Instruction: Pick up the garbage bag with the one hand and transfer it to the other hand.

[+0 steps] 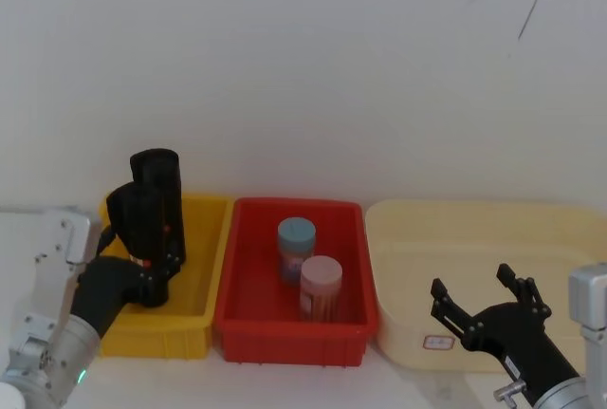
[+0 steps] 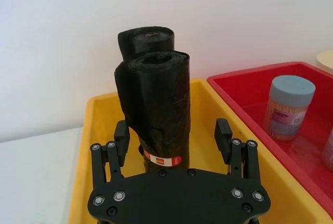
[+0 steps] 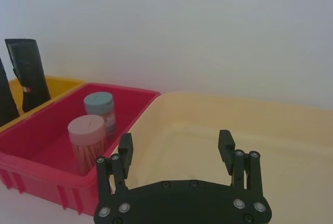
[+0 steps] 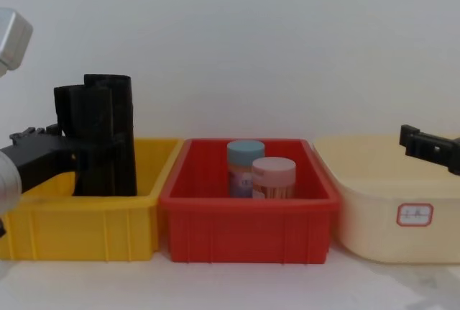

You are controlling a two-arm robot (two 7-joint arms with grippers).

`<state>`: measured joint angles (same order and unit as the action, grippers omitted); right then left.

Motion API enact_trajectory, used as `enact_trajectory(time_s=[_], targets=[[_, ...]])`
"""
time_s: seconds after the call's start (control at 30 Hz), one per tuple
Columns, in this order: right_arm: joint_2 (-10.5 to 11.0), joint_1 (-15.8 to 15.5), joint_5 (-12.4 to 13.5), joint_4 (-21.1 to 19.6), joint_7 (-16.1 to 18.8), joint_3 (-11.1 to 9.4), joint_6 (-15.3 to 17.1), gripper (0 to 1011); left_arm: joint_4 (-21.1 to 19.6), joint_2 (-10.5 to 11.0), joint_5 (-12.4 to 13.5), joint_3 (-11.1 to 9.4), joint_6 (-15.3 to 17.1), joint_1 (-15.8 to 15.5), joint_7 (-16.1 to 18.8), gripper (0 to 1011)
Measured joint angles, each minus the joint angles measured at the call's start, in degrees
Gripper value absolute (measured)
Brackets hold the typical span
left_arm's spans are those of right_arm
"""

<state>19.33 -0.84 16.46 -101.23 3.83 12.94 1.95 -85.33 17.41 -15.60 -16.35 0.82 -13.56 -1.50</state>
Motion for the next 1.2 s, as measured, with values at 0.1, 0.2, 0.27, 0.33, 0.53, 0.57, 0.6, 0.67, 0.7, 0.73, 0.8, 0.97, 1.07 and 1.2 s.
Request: enact_trajectory(time_s=[0.1,0.2,0.27,0.33,0.53,0.57,0.6,0.67,0.7,0.73,0.8,0.97,1.07,1.2], targets=[[0.00,0.00,0.00,0.00,0.00,0.00,0.00,1000,0.48,-0.27,0.11,0.10,-0.22,-0.35,-0.12,1001],[0.00,0.00,0.00,0.00,0.00,0.00,0.00,1000,1.10,-0.60,0.31,0.14,-0.45,-0.87,-0.31,1001],[0.00,0.00,0.00,0.00,0.00,0.00,0.00,1000,1.51,-0.84,0.47,0.15,-0.62,-1.23,-0.47,1001],[0.00,0.00,0.00,0.00,0.00,0.00,0.00,1000,1.78,-1.00,0.56,0.15,-0.71,-1.50,-0.55,1001],[0.00,0.00,0.00,0.00,0.00,0.00,0.00,1000,3.03,-1.60,1.03,0.12,-1.06,-2.56,-0.91,1001],[0.00,0.00,0.00,0.00,0.00,0.00,0.00,1000,3.36,-1.77,1.15,0.11,-1.13,-2.83,-0.96,1001],[0.00,0.00,0.00,0.00,0.00,0.00,0.00,999,3.51,-1.85,1.22,0.10,-1.18,-2.95,-0.97,1001],[0.00,0.00,0.00,0.00,0.00,0.00,0.00,999,3.88,-2.05,1.41,0.10,-1.29,-3.28,-1.02,1001],[0.00,0.00,0.00,0.00,0.00,0.00,0.00,1000,3.99,-2.11,1.46,0.11,-1.31,-3.37,-1.03,1001],[0.00,0.00,0.00,0.00,0.00,0.00,0.00,1000,4.16,-2.19,1.52,0.12,-1.34,-3.50,-1.03,1001],[0.00,0.00,0.00,0.00,0.00,0.00,0.00,1000,4.37,-2.32,1.65,0.14,-1.40,-3.69,-1.03,1001],[0.00,0.00,0.00,0.00,0.00,0.00,0.00,1000,5.21,-2.74,2.11,0.37,-1.59,-4.29,-0.99,1001],[0.00,0.00,0.00,0.00,0.00,0.00,0.00,1000,5.61,-2.94,2.33,0.54,-1.67,-4.57,-0.91,968],[0.00,0.00,0.00,0.00,0.00,0.00,0.00,1000,6.05,-3.18,2.66,0.79,-1.70,-4.85,-0.63,907]])
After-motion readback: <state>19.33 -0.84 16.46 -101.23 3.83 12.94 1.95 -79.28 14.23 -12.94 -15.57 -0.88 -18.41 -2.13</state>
